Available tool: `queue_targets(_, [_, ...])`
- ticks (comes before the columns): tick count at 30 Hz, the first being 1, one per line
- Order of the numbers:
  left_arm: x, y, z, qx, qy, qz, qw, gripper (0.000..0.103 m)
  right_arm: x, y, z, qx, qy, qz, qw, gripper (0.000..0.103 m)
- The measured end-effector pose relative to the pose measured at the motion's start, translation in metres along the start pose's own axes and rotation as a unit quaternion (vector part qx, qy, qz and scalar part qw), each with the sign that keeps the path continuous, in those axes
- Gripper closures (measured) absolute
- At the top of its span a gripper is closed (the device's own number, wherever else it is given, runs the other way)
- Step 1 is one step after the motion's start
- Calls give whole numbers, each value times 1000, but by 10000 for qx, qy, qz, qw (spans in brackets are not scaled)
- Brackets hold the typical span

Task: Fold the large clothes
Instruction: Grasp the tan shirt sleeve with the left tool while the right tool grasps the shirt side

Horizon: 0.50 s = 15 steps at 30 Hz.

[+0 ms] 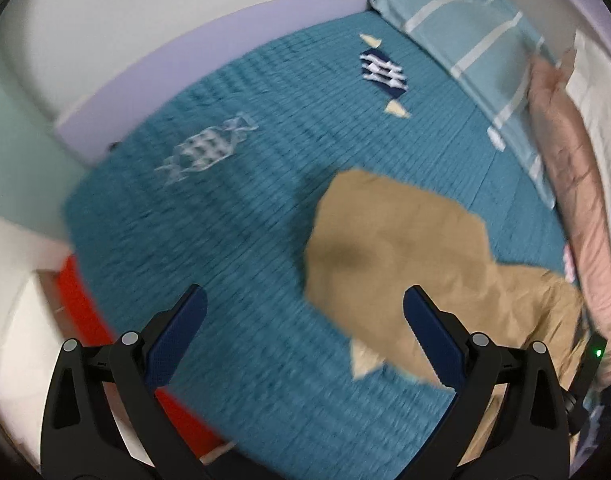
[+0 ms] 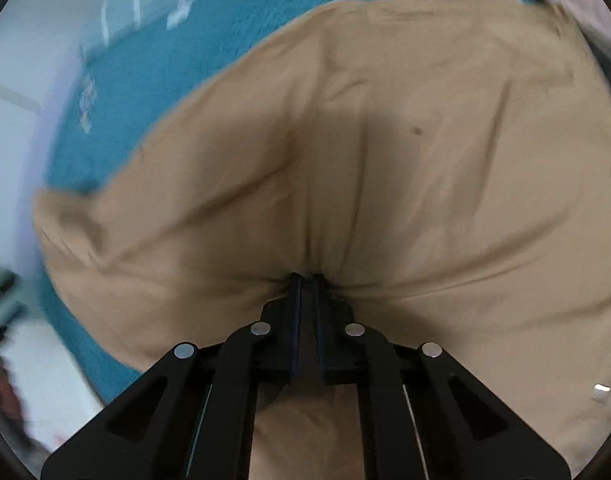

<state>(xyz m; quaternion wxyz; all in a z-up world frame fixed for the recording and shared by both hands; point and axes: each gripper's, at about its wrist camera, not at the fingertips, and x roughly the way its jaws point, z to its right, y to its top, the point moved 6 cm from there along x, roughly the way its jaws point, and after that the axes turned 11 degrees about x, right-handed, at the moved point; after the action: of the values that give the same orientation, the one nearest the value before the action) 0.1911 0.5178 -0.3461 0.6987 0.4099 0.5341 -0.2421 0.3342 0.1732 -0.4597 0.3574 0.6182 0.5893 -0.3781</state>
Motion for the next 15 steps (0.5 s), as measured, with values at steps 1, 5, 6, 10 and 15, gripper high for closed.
queue_targets(1, [12, 5, -3, -88, -118, 19, 9999, 4, -2, 1, 2, 125, 105, -66, 9998, 99])
queue_targets(5, [45, 15, -6, -628, -1024, -123, 9927, 4, -4, -1, 3, 49, 105, -75, 9999, 99])
queue_targets(6, [53, 17, -6, -787, -1232, -155, 9891, 5, -4, 0, 1, -26, 31, -44, 10000, 99])
queue_targets(10, [71, 17, -9, -1097, -1388, -158, 9841, 5, -1, -2, -4, -198, -226, 54, 9995, 99])
queue_targets(15, [70, 20, -4, -402, -422, -119, 9982, 70, 4, -4, -4, -368, -480, 143, 9981, 99])
